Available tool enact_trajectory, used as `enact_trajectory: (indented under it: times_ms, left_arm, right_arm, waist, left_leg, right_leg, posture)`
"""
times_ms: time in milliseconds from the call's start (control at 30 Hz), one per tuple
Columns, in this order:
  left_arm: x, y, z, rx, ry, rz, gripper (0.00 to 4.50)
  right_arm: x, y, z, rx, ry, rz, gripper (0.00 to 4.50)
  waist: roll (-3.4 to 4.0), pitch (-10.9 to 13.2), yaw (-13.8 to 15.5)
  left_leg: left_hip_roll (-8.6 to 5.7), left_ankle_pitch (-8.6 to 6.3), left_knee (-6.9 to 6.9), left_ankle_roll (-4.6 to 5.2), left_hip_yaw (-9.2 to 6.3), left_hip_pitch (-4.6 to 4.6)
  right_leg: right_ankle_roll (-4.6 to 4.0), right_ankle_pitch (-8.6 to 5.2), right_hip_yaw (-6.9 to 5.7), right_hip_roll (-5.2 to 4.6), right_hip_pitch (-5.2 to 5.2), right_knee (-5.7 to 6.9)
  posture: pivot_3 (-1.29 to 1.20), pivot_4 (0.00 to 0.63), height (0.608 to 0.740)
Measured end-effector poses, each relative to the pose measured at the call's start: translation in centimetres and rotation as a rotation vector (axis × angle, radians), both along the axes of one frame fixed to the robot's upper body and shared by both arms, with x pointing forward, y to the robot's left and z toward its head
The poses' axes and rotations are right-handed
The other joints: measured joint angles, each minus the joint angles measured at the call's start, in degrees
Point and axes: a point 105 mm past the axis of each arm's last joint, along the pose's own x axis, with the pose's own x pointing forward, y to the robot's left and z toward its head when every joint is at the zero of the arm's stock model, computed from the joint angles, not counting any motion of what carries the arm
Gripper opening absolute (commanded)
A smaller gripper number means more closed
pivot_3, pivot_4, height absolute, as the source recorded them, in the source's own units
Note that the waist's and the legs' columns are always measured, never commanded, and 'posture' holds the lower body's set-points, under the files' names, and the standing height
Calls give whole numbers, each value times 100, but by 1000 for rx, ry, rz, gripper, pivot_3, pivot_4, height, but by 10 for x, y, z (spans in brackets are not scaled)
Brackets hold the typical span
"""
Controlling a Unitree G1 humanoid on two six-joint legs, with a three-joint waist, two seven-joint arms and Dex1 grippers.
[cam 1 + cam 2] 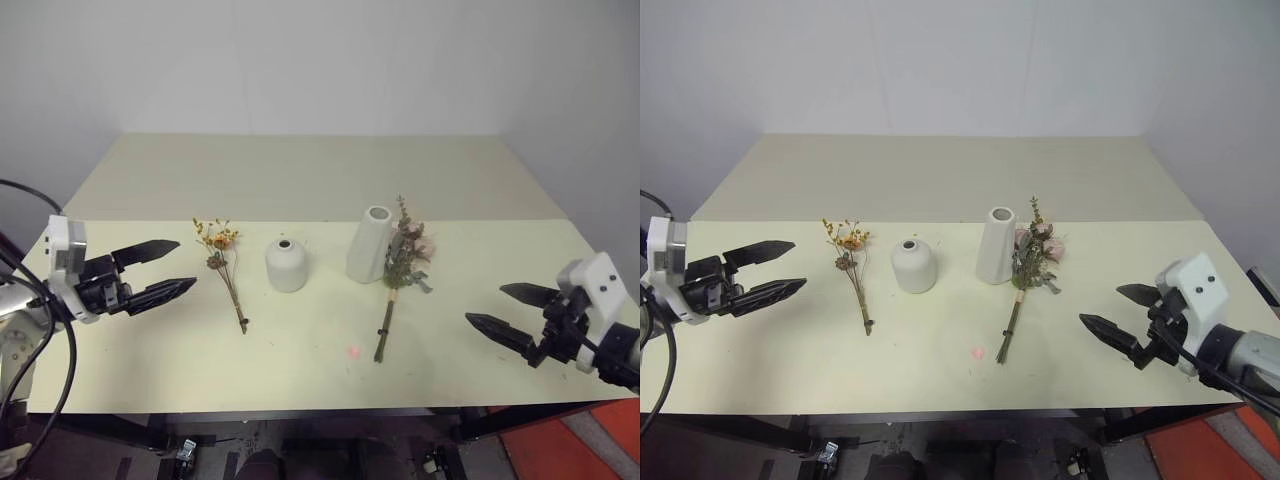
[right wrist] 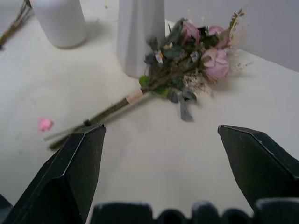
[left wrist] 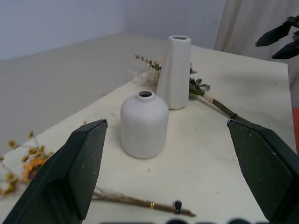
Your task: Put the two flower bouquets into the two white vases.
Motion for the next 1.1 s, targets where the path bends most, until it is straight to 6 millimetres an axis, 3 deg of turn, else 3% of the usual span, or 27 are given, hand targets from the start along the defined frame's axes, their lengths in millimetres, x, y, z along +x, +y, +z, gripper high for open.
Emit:
enact_trajectory:
  times_ms: [100,233,367,500,667,833,933,1100]
  left_arm:
    - [5,-10,-3,7,0,-33,4476]
    - [8,-16,-3,4,-3,-53,4476]
    - [9,-21,-2,2,-15,-70,4476]
    - [9,-22,-4,-5,-12,-70,4476]
    - [6,-23,-12,-11,2,-73,4476]
    - [5,-23,-18,-24,12,-63,4476]
    - [4,-24,-19,-24,14,-55,4500]
    - [3,-24,-20,-18,12,-47,4500]
  right_arm:
    - [18,22,0,-11,85,-4,4500]
    - [57,43,0,130,189,-127,4500]
    - [69,73,-23,128,328,-136,4500]
    - [77,82,-45,85,393,-207,4500]
    - [90,79,-46,62,403,-293,4500]
    - [94,94,-54,64,453,-282,4500]
    - [96,99,-63,69,496,-295,3912]
    - [102,96,-68,76,531,-351,2299]
  waist:
    - [-1,0,-70]
    - [-16,-6,-146]
    - [-14,-5,-96]
    - [-12,-5,-84]
    - [-12,-5,-113]
    - [-12,-5,-152]
    - [-12,-5,-169]
    - [-12,-5,-166]
  left_leg:
    - [3,1,0,-1,-2,0]
    - [8,0,-1,0,-5,-8]
    - [4,-1,-8,1,-19,-22]
    - [-16,-2,-5,4,-12,-40]
    - [-16,-2,-3,4,-11,-33]
    - [-6,-1,-4,3,-16,-21]
    - [-4,-1,-4,4,-16,-15]
    - [-6,-1,-4,4,-15,-19]
  right_leg:
    - [-18,12,5,7,-3,1]
    - [-37,23,9,16,-13,1]
    - [-36,22,-8,8,-29,1]
    - [-22,31,-9,-21,-37,3]
    - [-18,33,-8,-20,-33,-9]
    - [-23,36,-8,-5,-30,6]
    - [-23,36,-6,-3,-25,4]
    - [-23,37,-6,-6,-27,0]
  posture:
    - [0,150,740]
    - [0,150,740]
    - [0,150,740]
    - [0,150,740]
    - [0,150,740]
    - [0,150,740]
    - [0,150,740]
    - [0,150,740]
